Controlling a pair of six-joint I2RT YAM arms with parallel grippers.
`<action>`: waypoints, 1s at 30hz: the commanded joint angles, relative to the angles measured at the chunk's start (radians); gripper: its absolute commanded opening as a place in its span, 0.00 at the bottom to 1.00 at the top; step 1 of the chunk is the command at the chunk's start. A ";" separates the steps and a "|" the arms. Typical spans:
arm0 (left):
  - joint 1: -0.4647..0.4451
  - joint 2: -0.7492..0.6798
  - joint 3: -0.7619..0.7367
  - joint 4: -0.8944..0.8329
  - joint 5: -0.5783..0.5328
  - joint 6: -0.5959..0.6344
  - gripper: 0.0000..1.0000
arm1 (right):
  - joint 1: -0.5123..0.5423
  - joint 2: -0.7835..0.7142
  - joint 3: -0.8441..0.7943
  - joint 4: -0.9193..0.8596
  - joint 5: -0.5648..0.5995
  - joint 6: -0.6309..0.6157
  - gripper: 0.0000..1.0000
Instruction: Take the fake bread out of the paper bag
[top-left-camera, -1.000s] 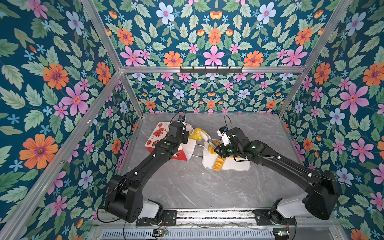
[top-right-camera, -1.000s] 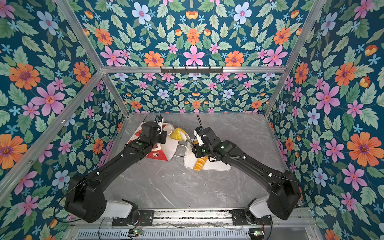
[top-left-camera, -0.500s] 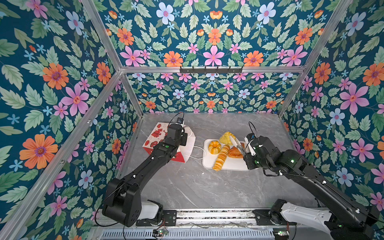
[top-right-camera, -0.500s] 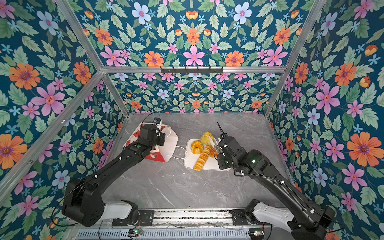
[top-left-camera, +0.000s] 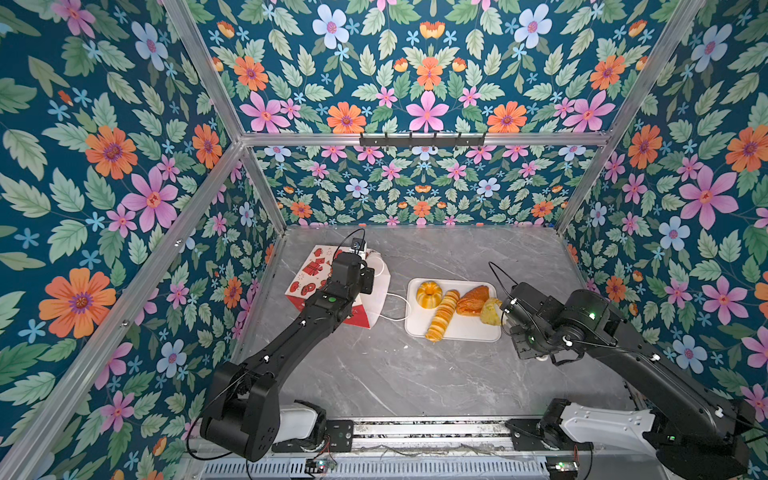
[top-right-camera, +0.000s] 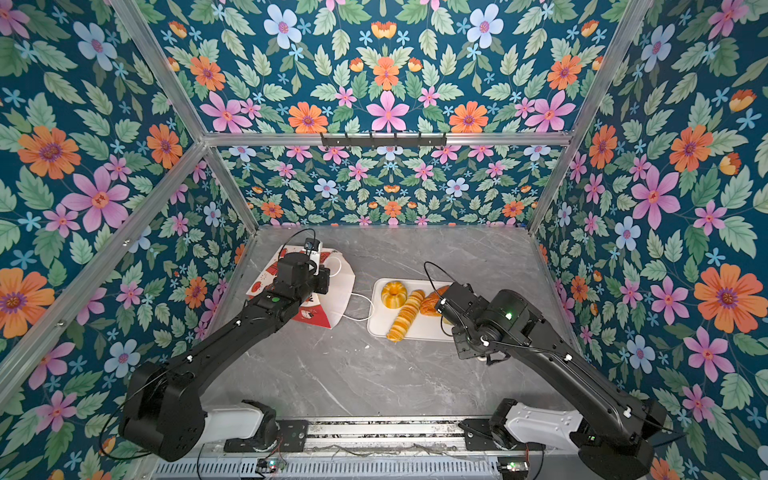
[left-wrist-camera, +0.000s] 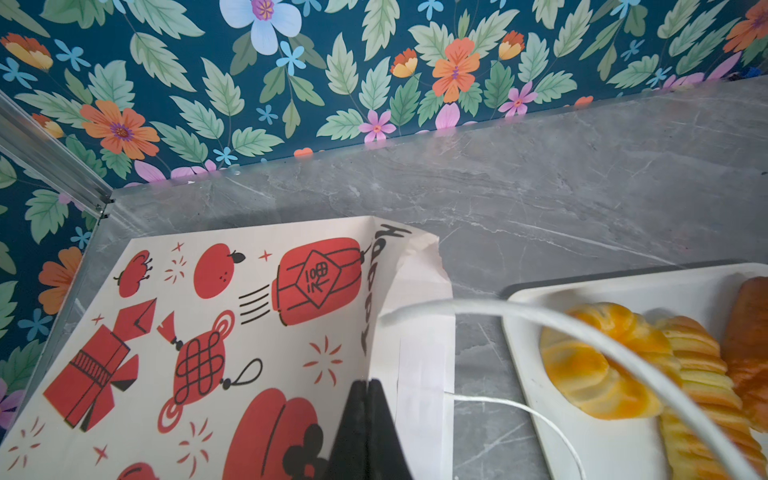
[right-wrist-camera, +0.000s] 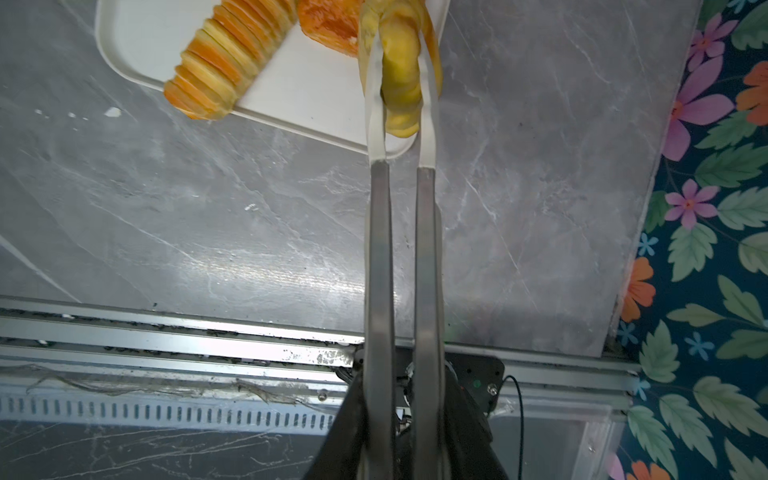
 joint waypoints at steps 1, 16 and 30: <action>0.001 -0.005 -0.012 0.059 0.023 -0.006 0.03 | 0.002 0.017 -0.006 -0.079 0.039 0.037 0.20; 0.002 0.014 -0.039 0.106 0.050 -0.013 0.03 | 0.010 0.140 -0.036 0.009 0.047 0.001 0.20; 0.004 0.023 -0.052 0.125 0.052 -0.013 0.03 | 0.078 0.227 -0.013 0.151 -0.078 0.004 0.28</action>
